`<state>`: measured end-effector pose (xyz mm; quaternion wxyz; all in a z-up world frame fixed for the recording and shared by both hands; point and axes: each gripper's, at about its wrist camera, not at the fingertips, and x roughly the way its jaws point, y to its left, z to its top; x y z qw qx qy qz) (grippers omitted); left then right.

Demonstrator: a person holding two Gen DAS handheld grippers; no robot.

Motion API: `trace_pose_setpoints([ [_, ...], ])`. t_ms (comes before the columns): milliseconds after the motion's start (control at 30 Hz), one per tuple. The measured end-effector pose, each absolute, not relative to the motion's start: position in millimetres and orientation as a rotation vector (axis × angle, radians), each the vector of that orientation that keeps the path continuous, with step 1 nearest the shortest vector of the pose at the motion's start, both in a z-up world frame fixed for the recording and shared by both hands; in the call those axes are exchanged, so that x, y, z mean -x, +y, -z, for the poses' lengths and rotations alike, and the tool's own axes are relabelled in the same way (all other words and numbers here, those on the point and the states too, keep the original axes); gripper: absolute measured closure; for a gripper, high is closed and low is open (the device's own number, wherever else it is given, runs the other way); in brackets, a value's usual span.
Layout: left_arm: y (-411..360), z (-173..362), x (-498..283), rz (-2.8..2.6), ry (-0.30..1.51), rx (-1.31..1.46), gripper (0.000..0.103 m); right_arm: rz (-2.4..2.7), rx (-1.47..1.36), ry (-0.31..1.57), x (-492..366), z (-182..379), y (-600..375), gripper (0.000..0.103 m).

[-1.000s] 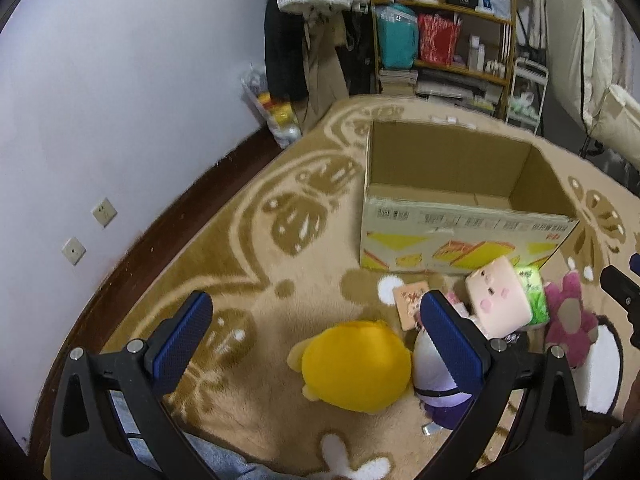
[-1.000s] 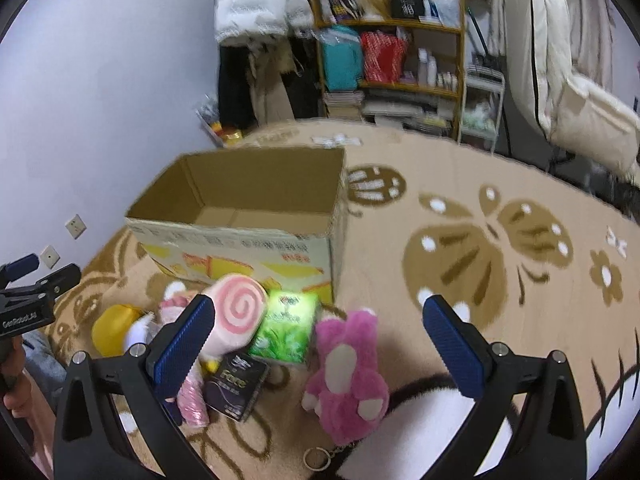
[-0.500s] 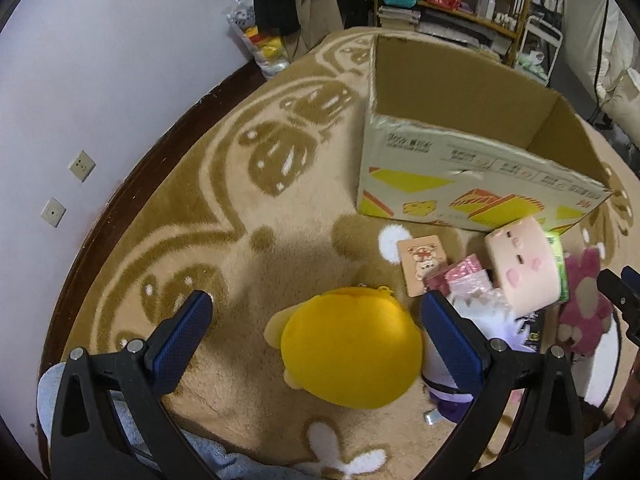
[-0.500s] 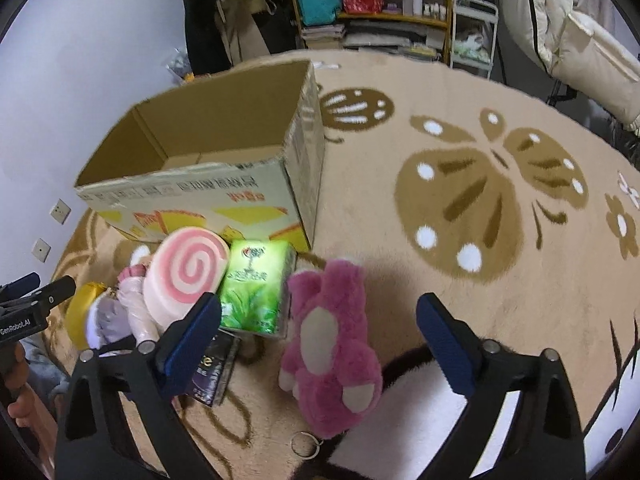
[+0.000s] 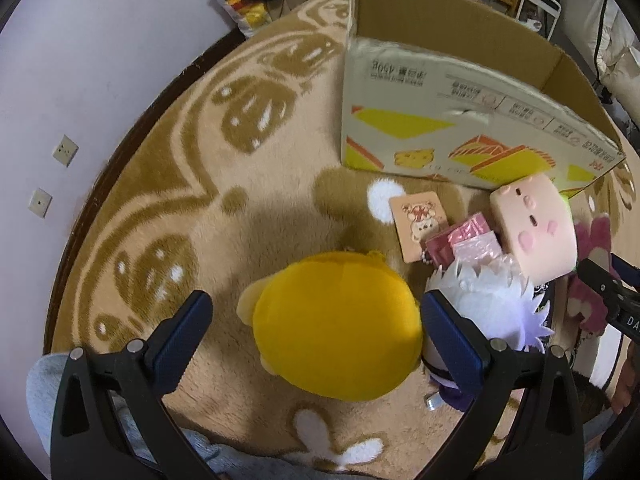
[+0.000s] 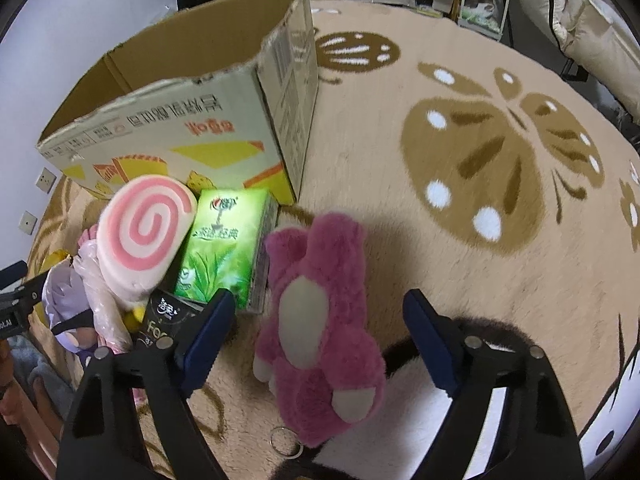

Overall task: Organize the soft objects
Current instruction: 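Lower the left tool onto the yellow plush while the right tool lowers onto the pink bear, then close the left tool on the yellow plush while the right tool grips and lifts the pink bear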

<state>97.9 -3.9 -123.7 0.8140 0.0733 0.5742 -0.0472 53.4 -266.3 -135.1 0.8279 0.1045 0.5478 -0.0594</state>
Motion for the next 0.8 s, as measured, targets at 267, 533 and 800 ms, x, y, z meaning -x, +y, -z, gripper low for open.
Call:
trace_pose_setpoints([
  [267, 1.6, 134.4, -99.2, 0.124, 1.274, -0.072, 0.015, 0.094, -0.266, 1.182, -57.1, 145.5, -267.9, 0.029],
  [533, -3.6, 134.1, -93.8, 0.133, 1.253, -0.083, 0.028, 0.063, -0.27, 1.166, -54.4, 142.2, -264.2, 0.055],
  [800, 4.3, 121.2, -88.9, 0.1, 1.186, -0.078, 0.033, 0.076, -0.314, 1.114, -47.5, 131.9, -273.2, 0.066],
])
